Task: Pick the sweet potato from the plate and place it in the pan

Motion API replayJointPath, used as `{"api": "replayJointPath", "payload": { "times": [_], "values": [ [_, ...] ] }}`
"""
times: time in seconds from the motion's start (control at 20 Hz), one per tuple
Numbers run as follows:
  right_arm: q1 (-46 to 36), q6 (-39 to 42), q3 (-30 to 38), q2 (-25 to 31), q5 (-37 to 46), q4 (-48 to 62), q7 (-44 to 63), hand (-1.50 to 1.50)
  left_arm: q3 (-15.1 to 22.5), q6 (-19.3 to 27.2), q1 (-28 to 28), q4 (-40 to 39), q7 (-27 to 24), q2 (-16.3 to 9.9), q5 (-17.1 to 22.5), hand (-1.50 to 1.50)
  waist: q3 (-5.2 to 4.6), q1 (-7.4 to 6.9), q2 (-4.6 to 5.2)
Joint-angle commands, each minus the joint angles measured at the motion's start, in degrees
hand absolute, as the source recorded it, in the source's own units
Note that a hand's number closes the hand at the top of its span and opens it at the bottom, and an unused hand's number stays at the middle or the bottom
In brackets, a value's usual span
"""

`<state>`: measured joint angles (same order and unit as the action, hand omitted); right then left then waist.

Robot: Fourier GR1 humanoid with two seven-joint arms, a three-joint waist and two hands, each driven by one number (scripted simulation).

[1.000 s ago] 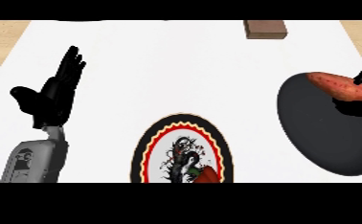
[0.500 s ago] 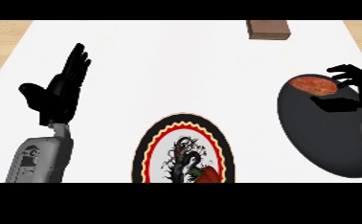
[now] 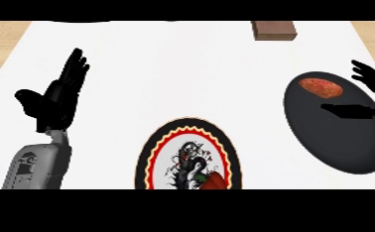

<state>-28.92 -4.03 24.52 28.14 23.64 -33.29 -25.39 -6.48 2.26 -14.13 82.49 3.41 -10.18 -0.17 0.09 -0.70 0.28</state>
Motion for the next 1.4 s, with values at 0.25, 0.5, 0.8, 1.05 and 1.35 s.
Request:
{"api": "replayJointPath", "payload": {
  "times": [0.25,0.5,0.8,1.05,1.35],
  "values": [
    [10.1,10.9,7.4,-1.8,-14.3,-10.4,-4.0,-1.50,-0.5,1.4,1.4,3.5,3.3,0.1,-0.1,0.00,-0.14,1.67,-0.65],
    [21.2,28.1,10.7,1.5,-22.9,-20.1,-4.5,-1.50,-0.8,2.7,2.1,3.0,2.3,0.4,-1.1,0.00,-0.28,3.69,-1.10],
    [39.0,40.4,17.4,3.2,-32.7,-34.1,-5.7,-1.50,-2.5,0.6,2.2,4.3,3.7,-1.5,1.1,0.00,-0.26,3.60,-0.94],
    [52.1,43.6,23.4,-1.2,-40.4,-48.9,-0.3,-1.50,-1.9,-0.7,3.7,5.2,2.5,-1.2,1.5,0.00,-0.24,2.46,-0.60],
    [58.7,42.2,24.6,-8.4,-41.0,-63.1,5.8,-1.50,-2.2,0.1,-0.6,0.8,2.5,-1.3,0.4,0.00,-0.15,1.42,-0.32]
  ]
}}
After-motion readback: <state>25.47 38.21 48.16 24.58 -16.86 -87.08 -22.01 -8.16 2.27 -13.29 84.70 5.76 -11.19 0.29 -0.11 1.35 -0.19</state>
